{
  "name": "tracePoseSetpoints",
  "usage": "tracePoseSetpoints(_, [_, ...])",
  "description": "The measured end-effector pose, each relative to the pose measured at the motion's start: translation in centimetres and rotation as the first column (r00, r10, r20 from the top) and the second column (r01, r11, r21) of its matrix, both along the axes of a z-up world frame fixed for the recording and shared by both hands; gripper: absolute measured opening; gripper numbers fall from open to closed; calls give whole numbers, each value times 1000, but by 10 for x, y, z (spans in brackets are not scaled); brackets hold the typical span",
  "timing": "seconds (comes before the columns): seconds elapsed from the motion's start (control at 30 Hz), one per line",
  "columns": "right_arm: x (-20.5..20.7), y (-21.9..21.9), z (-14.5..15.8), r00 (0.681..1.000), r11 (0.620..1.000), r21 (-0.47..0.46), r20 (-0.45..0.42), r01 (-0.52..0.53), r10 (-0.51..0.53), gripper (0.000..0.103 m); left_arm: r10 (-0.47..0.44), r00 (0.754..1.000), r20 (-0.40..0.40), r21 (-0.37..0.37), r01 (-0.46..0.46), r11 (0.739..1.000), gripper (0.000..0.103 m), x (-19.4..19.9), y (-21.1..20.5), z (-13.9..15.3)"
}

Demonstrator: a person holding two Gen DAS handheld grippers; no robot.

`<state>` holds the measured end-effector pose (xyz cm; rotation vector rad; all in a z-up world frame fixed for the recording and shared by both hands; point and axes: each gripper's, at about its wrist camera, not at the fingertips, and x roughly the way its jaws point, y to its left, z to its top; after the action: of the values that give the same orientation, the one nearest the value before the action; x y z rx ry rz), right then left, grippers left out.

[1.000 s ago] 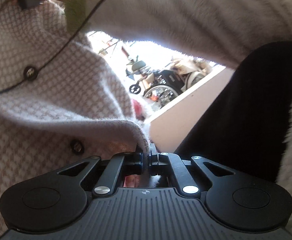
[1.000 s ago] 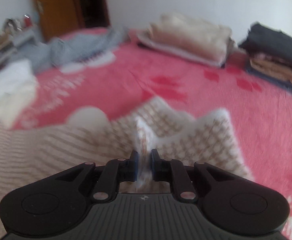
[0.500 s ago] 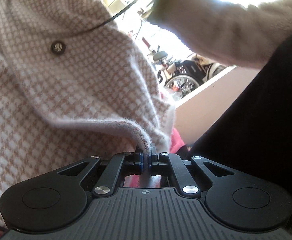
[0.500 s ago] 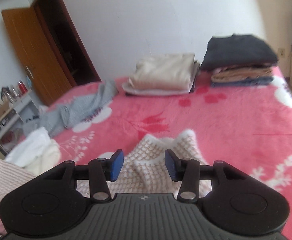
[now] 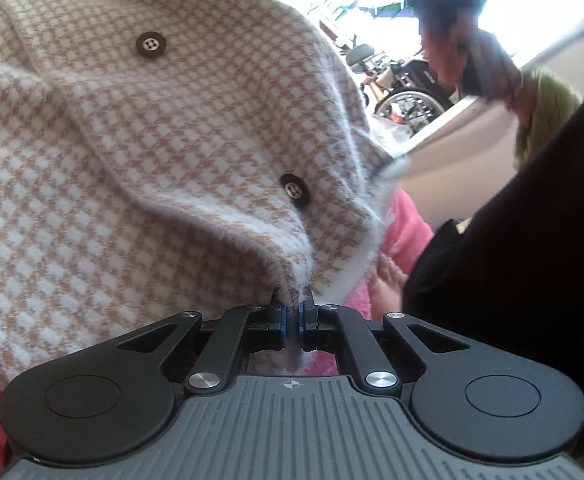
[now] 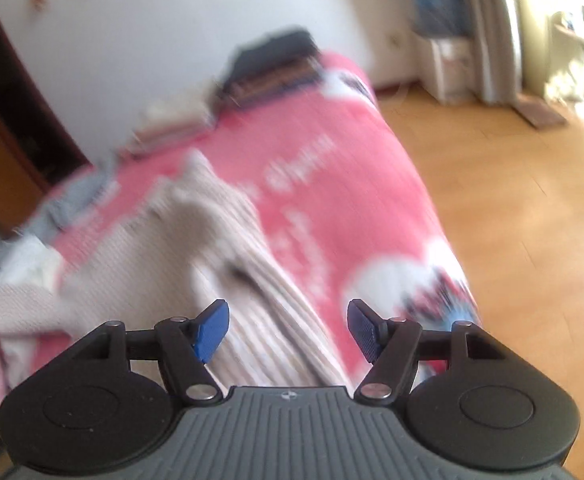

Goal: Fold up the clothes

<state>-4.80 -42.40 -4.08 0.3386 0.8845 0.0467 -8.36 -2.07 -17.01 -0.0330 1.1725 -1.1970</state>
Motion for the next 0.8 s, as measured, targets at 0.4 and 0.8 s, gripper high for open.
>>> tracePoseSetpoints(0.4, [-37,-4,-94,995,998,48,-93,-31,35,27,56,998,16,147,-58,987,3,-7,-7,-9])
tracePoseSetpoints(0.8, [0,4,-2,993,911,-409,116,55,-8,7,41,999,6,165,-41,985,3,-4,-9,-8])
